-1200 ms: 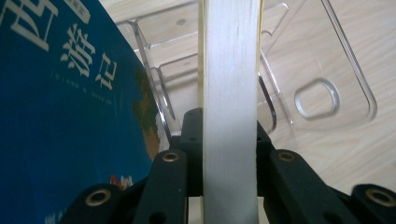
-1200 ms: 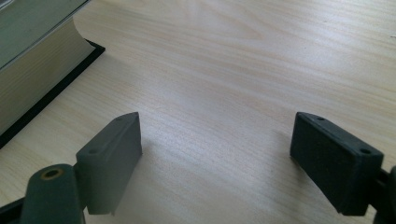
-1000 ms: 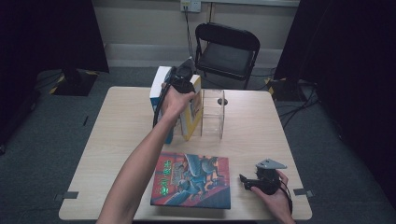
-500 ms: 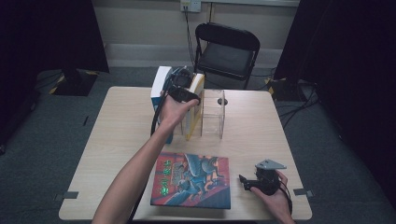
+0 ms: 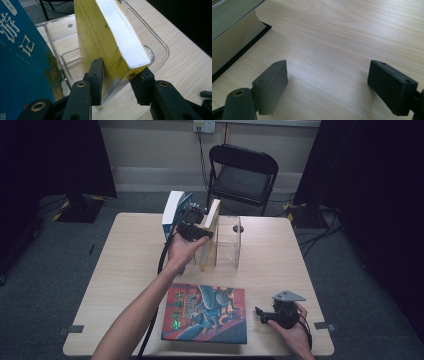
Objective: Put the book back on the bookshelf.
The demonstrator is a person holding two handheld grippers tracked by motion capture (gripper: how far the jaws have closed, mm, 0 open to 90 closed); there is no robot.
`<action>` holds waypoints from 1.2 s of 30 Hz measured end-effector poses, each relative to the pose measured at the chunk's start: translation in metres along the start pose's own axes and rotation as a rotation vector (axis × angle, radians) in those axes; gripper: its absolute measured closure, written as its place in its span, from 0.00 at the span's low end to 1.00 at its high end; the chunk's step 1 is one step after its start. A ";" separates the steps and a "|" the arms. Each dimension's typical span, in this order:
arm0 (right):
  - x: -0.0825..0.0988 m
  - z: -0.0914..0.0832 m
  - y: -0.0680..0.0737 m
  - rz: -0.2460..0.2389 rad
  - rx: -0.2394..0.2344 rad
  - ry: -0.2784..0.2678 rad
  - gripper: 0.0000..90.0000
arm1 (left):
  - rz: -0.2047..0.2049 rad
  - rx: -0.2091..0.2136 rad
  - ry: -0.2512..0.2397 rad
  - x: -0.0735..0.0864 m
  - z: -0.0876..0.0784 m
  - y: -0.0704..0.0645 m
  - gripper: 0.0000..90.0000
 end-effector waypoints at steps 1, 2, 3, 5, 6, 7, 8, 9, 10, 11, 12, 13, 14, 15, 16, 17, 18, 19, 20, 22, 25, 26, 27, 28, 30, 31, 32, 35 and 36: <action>0.000 0.000 0.000 0.003 0.000 0.000 0.18 | -0.010 -0.005 0.004 -0.002 0.000 -0.001 0.72; 0.000 0.000 0.000 0.003 0.000 0.001 0.18 | -0.020 -0.004 0.008 -0.002 0.000 -0.002 0.73; 0.000 0.000 0.000 0.003 0.000 0.001 0.18 | -0.026 0.002 0.010 -0.003 0.000 -0.003 0.73; 0.000 0.000 0.000 0.002 -0.002 0.001 0.18 | -0.032 -0.003 0.002 -0.005 0.002 -0.005 0.72; -0.001 0.001 0.000 0.001 -0.002 0.000 0.18 | -0.039 0.003 -0.004 -0.005 0.003 -0.007 0.72; -0.001 0.001 0.000 0.000 -0.003 0.000 0.18 | -0.027 0.014 -0.009 -0.005 0.003 -0.009 0.71; -0.001 0.001 0.001 0.000 -0.003 0.000 0.18 | -0.024 0.021 -0.020 -0.004 0.004 -0.010 0.69; -0.001 0.001 0.001 0.000 -0.003 0.000 0.18 | -0.028 0.023 -0.027 -0.004 0.004 -0.011 0.69; 0.000 0.000 0.001 0.000 -0.004 0.000 0.18 | -0.028 0.023 -0.033 -0.004 0.004 -0.011 0.68; 0.000 0.000 0.001 0.000 -0.004 0.000 0.18 | -0.027 0.033 -0.033 -0.003 0.003 -0.011 0.68; 0.000 0.000 0.001 -0.001 -0.005 0.000 0.18 | -0.028 0.040 -0.038 -0.002 0.003 -0.010 0.67; 0.000 0.000 0.001 -0.001 -0.005 0.000 0.18 | -0.031 0.045 -0.043 -0.002 0.002 -0.009 0.66; 0.000 0.000 0.001 -0.001 -0.005 0.000 0.18 | -0.041 0.067 -0.054 -0.002 0.000 -0.009 0.65; 0.000 0.000 0.001 -0.001 -0.005 0.000 0.18 | -0.043 0.081 -0.057 -0.001 0.000 -0.009 0.66; 0.000 0.000 0.001 -0.001 -0.004 0.000 0.18 | -0.040 0.084 -0.058 -0.001 -0.001 -0.010 0.66; 0.000 0.000 0.001 -0.002 -0.005 -0.001 0.18 | -0.031 0.089 -0.071 -0.001 -0.003 -0.010 0.66; -0.001 0.001 0.001 -0.002 -0.005 -0.001 0.18 | -0.028 0.095 -0.076 -0.001 -0.004 -0.011 0.64; -0.001 0.001 0.001 -0.002 -0.005 -0.001 0.18 | -0.024 0.105 -0.078 -0.001 -0.005 -0.013 0.62; -0.001 0.001 0.001 -0.003 -0.004 -0.001 0.18 | -0.014 0.109 -0.081 -0.001 -0.005 -0.014 0.59; -0.001 0.001 0.001 -0.001 -0.003 -0.001 0.18 | 0.012 0.129 -0.091 0.001 -0.007 -0.017 0.57; -0.001 0.001 0.001 -0.002 -0.002 -0.001 0.18 | 0.027 0.136 -0.092 0.005 -0.005 -0.019 0.58; -0.001 0.001 0.001 -0.002 -0.003 -0.002 0.18 | 0.028 0.133 -0.086 0.007 -0.004 -0.019 0.58; -0.001 0.001 0.001 -0.003 -0.003 -0.003 0.18 | 0.026 0.138 -0.089 0.008 -0.003 -0.020 0.58; -0.001 0.001 0.001 -0.002 -0.002 -0.002 0.18 | 0.028 0.142 -0.094 0.008 -0.002 -0.020 0.57; -0.001 0.001 0.001 -0.002 -0.002 -0.002 0.18 | 0.028 0.139 -0.099 0.009 -0.002 -0.018 0.56; -0.001 0.001 0.001 -0.002 -0.002 -0.003 0.18 | 0.028 0.138 -0.110 0.009 -0.003 -0.018 0.55; -0.001 0.001 0.001 -0.002 -0.003 -0.003 0.18 | 0.033 0.137 -0.103 0.010 -0.003 -0.017 0.53; -0.001 0.001 0.001 -0.003 -0.004 -0.006 0.18 | 0.037 0.127 -0.121 0.009 -0.008 -0.014 0.50; -0.001 0.001 0.001 -0.003 -0.005 -0.005 0.18 | 0.037 0.127 -0.129 0.010 -0.011 -0.013 0.49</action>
Point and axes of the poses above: each handheld gripper's, and its own axes: z roughly forward along the jaws, x roughly out of its underside, y roughly to its left, the point moved 8 cm from there along z, roughly forward along the jaws, and after that the axes turned 3 degrees about z, right-handed, at the moved point
